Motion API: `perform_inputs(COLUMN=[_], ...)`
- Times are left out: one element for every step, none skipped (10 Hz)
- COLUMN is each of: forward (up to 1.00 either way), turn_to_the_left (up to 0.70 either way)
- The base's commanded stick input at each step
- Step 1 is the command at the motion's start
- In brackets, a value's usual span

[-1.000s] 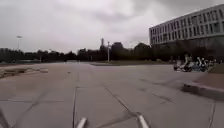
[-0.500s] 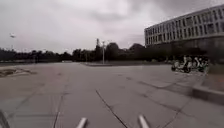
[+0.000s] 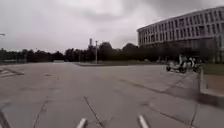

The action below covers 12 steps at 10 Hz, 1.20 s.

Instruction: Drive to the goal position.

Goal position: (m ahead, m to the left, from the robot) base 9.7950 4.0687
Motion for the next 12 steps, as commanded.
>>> perform_inputs(forward=[1.00,1.00,1.00,1.00,1.00,1.00,1.00,1.00,1.00,1.00,1.00,1.00], turn_to_the_left=[-0.28,-0.28,-0.28,-0.28,-0.28,-0.28,-0.20,-0.10,-0.02,-0.02,-0.02,-0.05])
